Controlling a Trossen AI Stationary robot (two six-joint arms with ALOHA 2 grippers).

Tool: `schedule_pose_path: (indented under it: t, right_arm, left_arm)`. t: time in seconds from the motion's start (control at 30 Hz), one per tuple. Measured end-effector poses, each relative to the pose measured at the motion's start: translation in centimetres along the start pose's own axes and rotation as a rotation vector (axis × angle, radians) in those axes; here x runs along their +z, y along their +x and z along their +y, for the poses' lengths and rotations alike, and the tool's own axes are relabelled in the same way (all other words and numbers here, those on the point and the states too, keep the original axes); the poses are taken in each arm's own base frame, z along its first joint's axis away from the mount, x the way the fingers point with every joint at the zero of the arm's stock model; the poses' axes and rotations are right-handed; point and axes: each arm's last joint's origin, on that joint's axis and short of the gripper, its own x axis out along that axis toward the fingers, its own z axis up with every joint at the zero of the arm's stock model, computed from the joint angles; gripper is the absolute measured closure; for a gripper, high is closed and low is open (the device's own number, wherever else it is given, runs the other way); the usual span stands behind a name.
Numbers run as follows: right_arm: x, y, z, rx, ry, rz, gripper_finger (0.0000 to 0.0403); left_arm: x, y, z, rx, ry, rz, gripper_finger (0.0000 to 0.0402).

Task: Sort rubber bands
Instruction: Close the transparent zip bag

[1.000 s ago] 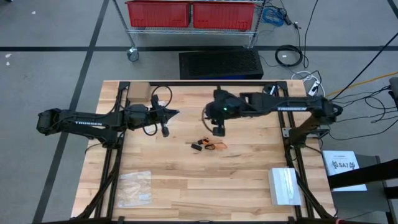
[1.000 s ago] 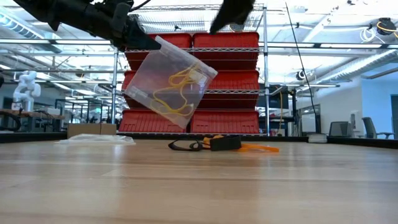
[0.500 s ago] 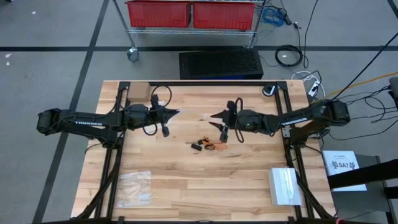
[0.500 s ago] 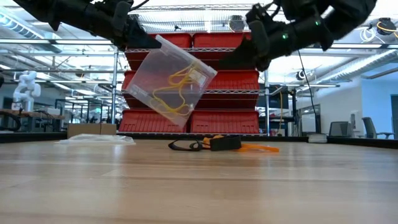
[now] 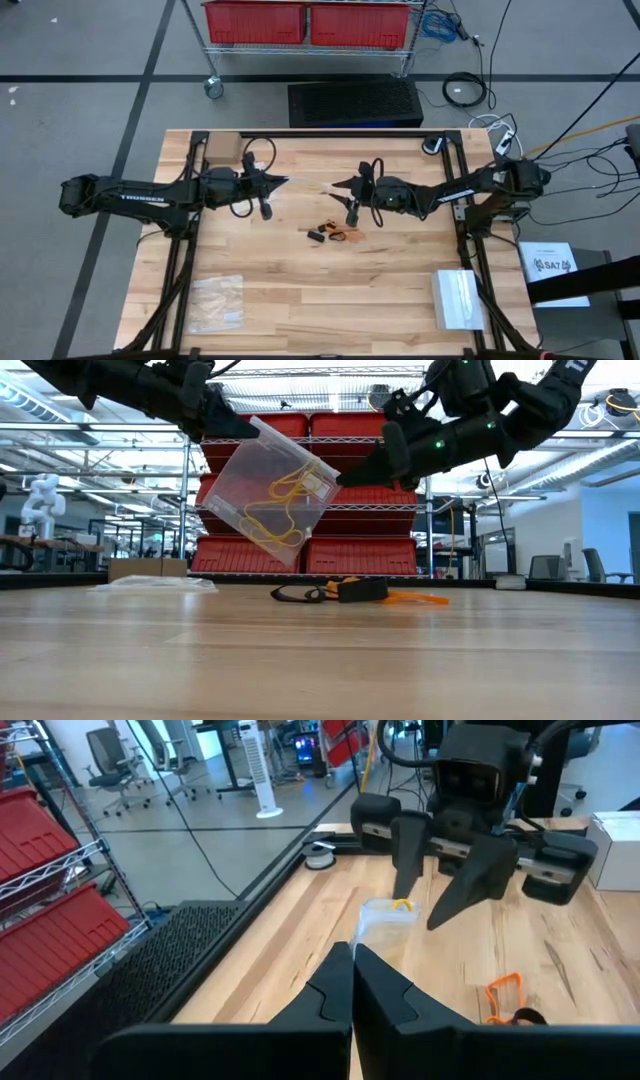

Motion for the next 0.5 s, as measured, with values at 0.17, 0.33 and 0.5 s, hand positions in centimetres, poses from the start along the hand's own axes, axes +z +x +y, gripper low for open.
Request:
schedule_pose_path:
  t: [0.17, 0.33, 0.5]
  right_arm:
    - [-0.1, 0.4, 0.1, -0.009, -0.042, -0.035, 0.0391]
    - [0.8, 0.0, -0.1, -0.014, -0.061, -0.091, 0.04]
    - [2.6, -1.5, -0.5, -0.015, -0.068, -0.107, 0.0402]
  left_arm:
    - [0.0, 0.0, 0.0, 0.0, 0.0, 0.0, 0.0401]
    - [0.0, 0.0, 0.0, 0.001, -0.006, -0.004, 0.0401]
    - [0.4, 0.1, 0.0, 0.003, -0.019, -0.042, 0.0401]
